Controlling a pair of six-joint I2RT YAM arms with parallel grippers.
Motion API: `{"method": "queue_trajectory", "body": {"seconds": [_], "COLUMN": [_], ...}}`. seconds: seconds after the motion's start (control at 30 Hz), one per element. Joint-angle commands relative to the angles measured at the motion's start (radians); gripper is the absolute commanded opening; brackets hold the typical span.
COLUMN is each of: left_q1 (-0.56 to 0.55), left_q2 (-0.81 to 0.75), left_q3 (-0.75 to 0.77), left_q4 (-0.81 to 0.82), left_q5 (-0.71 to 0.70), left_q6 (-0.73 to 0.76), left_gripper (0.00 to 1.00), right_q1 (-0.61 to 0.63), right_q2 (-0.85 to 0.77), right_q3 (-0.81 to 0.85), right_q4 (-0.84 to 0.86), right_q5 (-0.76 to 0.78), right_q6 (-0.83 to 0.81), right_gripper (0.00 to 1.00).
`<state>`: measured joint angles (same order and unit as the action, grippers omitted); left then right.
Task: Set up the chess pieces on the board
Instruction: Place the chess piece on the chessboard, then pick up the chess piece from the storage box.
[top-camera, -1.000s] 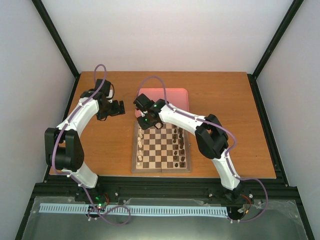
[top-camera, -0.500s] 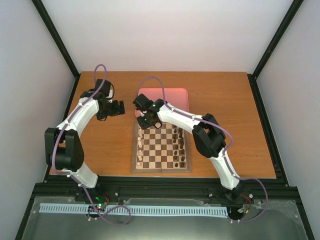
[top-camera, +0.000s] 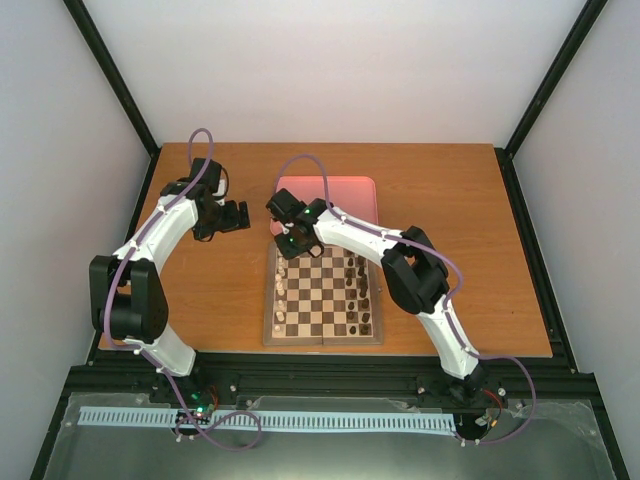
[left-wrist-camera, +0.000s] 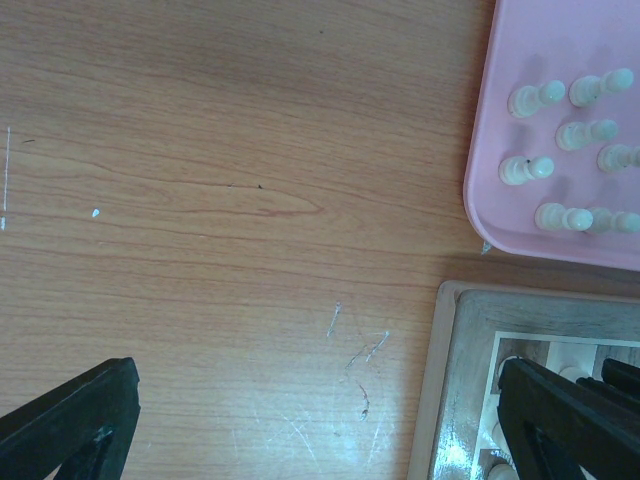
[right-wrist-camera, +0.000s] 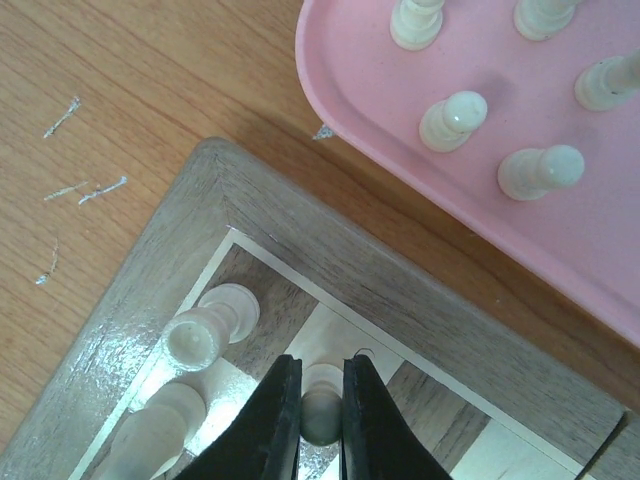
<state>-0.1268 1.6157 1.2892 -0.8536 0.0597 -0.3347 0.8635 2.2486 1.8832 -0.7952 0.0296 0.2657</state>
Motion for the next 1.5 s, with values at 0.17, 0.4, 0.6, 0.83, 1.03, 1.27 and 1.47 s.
{"method": "queue_trajectory", "body": {"seconds": [0.17,0.4,0.6,0.83,1.03,1.27,1.47], "left_q1": [-0.007,-0.007,-0.007,-0.007,-0.007,-0.006,-0.007], "left_q2": [-0.003,-0.008,-0.011,-0.013,-0.010,-0.009,-0.005], "left_q3": [0.010,0.010,0.009,0.013,0.014,0.018,0.025], "left_q4": [0.004,0.004,0.005,0.005,0.008,0.008,0.002], "left_q5": [-0.001,-0.001,0.000,0.000,0.001,0.004,0.002], "left_q6": [0.021,0.023,0.021,0.020,0.020,0.019,0.021], "left_gripper": [1.00,1.00,1.00,1.00,1.00,1.00,1.00], "right_q1": [-0.007,-0.006,-0.006,-0.008,-0.021,-0.117,-0.170], "right_q2": [0.025,0.024,0.001,-0.054,-0.084,0.067,0.217], "right_q3": [0.029,0.027,0.026,0.072,0.141,0.350,0.503], "right_q4": [0.003,0.001,0.001,-0.026,-0.068,-0.171,-0.216], "right_q5": [0.026,0.024,0.033,0.063,0.094,0.054,-0.008], "right_q6": [-0.012,-0.010,-0.012,-0.030,-0.023,-0.012,-0.037], "right_gripper": [0.09,0.26,0.34,0.47,0.51,0.43,0.38]}}
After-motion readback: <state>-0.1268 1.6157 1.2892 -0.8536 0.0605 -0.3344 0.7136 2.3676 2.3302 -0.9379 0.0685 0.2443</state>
